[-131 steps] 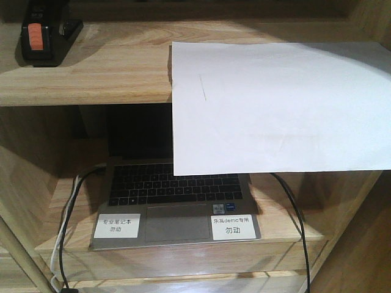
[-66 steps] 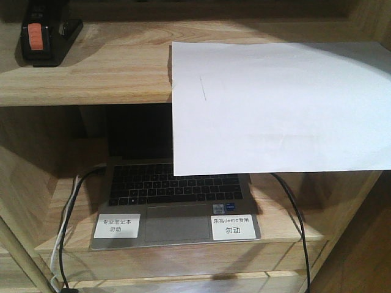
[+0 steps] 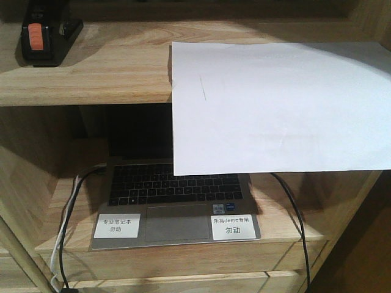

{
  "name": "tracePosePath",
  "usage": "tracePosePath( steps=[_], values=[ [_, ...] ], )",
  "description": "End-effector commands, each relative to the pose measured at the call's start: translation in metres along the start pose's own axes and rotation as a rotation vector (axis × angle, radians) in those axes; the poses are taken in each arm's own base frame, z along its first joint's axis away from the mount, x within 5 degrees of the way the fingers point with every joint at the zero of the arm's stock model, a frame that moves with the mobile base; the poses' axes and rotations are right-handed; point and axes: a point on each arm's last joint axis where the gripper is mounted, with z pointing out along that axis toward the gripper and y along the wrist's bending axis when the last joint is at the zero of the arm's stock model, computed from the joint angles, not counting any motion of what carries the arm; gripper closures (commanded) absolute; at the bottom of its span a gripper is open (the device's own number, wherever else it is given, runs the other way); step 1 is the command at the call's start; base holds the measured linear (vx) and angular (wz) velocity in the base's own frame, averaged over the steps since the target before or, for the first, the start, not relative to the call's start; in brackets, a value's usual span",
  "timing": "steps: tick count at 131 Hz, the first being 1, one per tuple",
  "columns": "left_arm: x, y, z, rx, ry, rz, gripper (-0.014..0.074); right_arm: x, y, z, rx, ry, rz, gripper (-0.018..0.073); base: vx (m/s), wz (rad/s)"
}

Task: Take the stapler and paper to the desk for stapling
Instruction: 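Move the left gripper toward the black stapler on the upper shelf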

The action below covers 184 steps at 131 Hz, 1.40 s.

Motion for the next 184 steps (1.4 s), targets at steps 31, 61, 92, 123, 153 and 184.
tracePosePath(
  steps=[31,61,92,123,153,184],
  values=[
    [-0.037,-0.003,0.079,0.001,0.173,-0.011,0.0589,-0.020,-0.004,0.085,0.009,0.261,-0.011,0.0565,0.00,0.00],
    [-0.012,-0.002,0.108,-0.005,0.331,-0.012,0.0471,0.033,-0.003,0.117,0.003,0.546,-0.007,0.0552,0.00,0.00],
    [0.016,-0.001,0.113,-0.011,0.542,-0.012,0.0153,0.074,-0.001,0.124,-0.002,0.781,0.004,0.0423,0.00,0.00],
    [0.025,-0.001,0.108,-0.013,0.661,-0.012,-0.0138,0.079,-0.001,0.123,-0.003,0.828,0.011,0.0027,0.00,0.00],
    [0.026,-0.001,0.108,-0.013,0.665,-0.012,-0.0127,0.080,-0.001,0.122,-0.003,0.836,0.011,-0.0164,0.00,0.00],
    [0.027,-0.002,0.109,-0.004,0.672,-0.016,-0.0123,0.080,-0.001,0.122,-0.003,0.836,0.011,-0.0144,0.00,0.00]
  ],
)
